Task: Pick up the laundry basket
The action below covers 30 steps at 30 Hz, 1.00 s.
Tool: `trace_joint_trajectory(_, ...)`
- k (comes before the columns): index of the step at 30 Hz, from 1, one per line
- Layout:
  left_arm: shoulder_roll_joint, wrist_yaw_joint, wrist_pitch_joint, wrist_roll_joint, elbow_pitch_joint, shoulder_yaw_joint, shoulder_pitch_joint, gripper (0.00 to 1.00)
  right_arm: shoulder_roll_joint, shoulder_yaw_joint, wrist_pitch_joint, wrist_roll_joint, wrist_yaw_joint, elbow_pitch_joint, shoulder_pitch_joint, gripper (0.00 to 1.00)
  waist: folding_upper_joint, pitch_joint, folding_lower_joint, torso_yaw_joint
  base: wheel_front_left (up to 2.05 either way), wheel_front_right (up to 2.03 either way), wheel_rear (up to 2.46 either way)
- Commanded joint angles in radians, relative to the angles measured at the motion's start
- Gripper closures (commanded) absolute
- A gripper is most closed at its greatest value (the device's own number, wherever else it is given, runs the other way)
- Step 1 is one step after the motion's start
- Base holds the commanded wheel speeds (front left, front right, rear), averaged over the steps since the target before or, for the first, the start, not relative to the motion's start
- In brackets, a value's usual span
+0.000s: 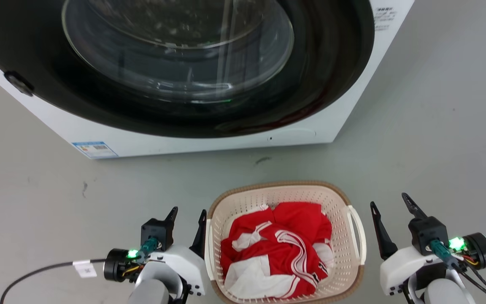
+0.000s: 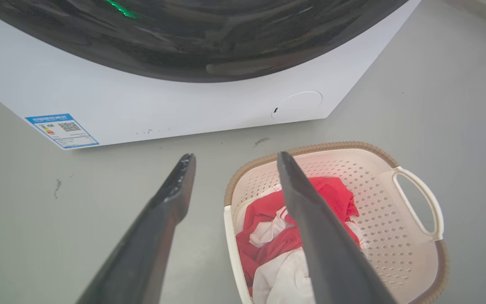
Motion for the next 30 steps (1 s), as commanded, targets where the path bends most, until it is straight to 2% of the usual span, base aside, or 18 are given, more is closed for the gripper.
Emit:
trace_joint_trajectory(1, 0.002, -0.008, -0.002, -0.01, 0.033, -0.009, -0.037, 0.0, -0.002, 0.0, -0.002, -0.007, -0.001, 0.029, -0.03, 0.0, 0.0, 0.049, -0.0001, -0.007, 0.0, 0.0, 0.0)
trace_joint_trajectory(15, 0.002, -0.03, -0.002, -0.138, 0.333, -0.122, -0.242, 0.0, -0.008, -0.005, -0.002, -0.056, -0.001, 0.296, -0.219, 0.0, 0.0, 0.253, -0.0001, -0.006, 0.0, 0.0, 0.0)
trace_joint_trajectory(30, 0.002, -0.04, -0.002, -0.226, 0.465, -0.225, -0.383, 0.0, -0.025, -0.04, -0.002, -0.102, -0.001, 0.53, -0.396, 0.0, 0.0, 0.424, -0.0001, -0.001, 0.0, 0.0, 0.0)
